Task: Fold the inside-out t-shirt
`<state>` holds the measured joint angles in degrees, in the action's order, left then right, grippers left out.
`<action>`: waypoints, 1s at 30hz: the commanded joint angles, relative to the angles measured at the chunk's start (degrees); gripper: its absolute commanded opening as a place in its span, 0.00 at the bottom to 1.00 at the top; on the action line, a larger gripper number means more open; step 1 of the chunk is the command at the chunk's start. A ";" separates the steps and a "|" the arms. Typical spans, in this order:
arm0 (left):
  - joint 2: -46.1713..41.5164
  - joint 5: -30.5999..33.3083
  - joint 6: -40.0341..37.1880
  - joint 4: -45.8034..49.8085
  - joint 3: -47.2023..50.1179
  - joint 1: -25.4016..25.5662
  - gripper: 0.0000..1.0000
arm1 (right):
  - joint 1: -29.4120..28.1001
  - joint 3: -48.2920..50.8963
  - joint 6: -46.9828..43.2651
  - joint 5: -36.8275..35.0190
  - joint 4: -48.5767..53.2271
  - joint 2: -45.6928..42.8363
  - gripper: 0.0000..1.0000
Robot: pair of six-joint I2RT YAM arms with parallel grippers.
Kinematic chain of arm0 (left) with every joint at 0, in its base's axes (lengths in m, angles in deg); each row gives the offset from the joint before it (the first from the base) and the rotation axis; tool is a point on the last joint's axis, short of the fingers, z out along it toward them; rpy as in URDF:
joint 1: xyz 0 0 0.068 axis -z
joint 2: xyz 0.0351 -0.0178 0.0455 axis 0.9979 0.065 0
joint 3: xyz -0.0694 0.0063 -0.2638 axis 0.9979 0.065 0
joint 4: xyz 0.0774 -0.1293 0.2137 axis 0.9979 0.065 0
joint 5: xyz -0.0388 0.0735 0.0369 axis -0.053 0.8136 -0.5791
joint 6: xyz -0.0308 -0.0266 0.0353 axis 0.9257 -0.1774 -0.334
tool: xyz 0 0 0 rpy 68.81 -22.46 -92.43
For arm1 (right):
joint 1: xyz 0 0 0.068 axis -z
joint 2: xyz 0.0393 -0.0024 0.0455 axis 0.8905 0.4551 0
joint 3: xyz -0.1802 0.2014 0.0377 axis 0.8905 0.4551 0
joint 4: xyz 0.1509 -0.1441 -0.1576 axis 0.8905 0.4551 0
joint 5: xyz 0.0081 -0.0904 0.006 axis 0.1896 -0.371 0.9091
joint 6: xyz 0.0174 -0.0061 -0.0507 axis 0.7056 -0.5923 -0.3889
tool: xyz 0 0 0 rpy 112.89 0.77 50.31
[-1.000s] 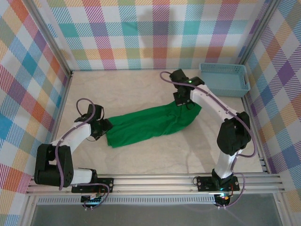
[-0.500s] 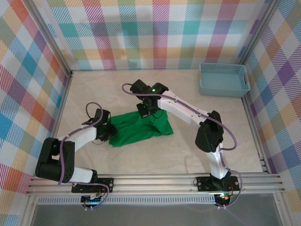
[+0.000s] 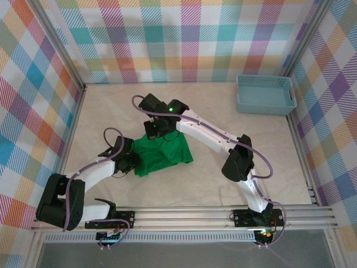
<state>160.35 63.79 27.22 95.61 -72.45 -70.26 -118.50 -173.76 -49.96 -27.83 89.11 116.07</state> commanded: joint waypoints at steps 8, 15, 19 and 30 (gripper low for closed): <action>-5.18 5.19 2.18 8.50 1.24 0.70 0.25 | -2.14 -4.35 5.07 6.68 -3.64 6.34 0.00; -7.22 6.29 3.74 8.98 2.60 0.69 0.25 | -3.52 -4.01 7.94 9.07 -6.06 7.82 0.00; -8.06 6.76 3.87 9.25 2.85 0.70 0.24 | -3.93 -3.98 9.15 8.79 -6.71 7.31 0.00; -7.81 6.88 3.88 9.32 2.76 0.69 0.21 | -4.28 -4.59 10.12 8.33 -8.37 5.36 0.00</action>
<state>153.14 69.74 30.36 103.66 -70.22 -70.26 -122.28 -175.99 -41.00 -20.29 82.64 123.87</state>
